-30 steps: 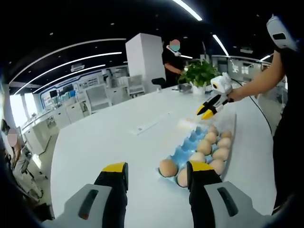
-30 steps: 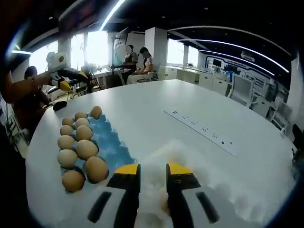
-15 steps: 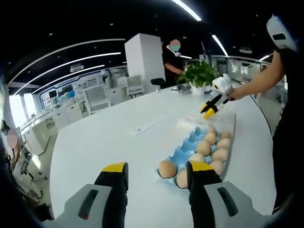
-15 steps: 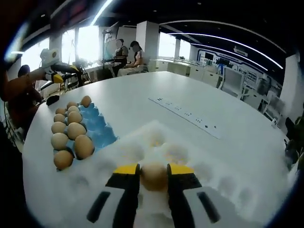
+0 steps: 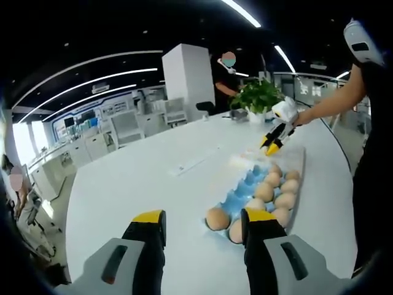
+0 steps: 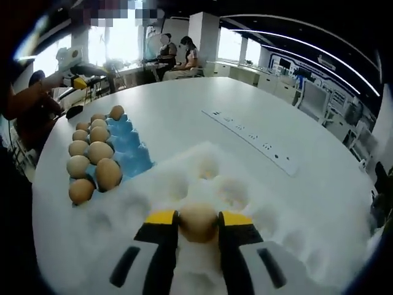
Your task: Place the egg into an empty slot of the egg tray after lifting it from the table, then release the egg inside the slot.
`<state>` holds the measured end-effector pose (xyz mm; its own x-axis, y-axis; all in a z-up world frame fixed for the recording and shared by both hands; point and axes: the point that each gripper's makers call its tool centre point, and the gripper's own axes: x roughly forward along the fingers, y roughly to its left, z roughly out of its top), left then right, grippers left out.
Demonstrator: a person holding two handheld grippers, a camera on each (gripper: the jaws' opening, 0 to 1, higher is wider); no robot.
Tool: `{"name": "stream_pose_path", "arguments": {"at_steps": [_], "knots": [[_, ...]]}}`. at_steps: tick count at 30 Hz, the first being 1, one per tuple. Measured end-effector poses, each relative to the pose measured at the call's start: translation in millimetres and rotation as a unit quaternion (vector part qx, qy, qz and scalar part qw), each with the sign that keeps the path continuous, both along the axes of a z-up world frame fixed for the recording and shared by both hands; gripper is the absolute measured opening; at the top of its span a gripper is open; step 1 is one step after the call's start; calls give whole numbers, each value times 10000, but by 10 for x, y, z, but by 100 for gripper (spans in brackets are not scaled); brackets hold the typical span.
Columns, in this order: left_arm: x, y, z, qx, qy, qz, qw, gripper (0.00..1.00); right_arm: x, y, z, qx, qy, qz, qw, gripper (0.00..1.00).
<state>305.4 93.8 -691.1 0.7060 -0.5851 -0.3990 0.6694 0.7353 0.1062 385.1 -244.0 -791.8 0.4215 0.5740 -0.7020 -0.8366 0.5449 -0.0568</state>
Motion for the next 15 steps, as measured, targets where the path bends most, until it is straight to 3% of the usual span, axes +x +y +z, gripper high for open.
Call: {"name": "stream_pose_path", "arguments": {"at_steps": [4,9,13,15], "knots": [[-7,14,4,10,-5,22,10000,49,3,6,-17,-238,211,41,9995,26],[-5,24,6,-6,-15,48,10000,49,-5,1,-5,-448,260,-26,9987,25],[-11,27,2,-11,-11,41,10000,49,-30,12,73,-673,-90,219,9975,24],[-10,37,-8,2,4,53,10000,49,-25,11,152,-611,-165,176,9978,24]]}}
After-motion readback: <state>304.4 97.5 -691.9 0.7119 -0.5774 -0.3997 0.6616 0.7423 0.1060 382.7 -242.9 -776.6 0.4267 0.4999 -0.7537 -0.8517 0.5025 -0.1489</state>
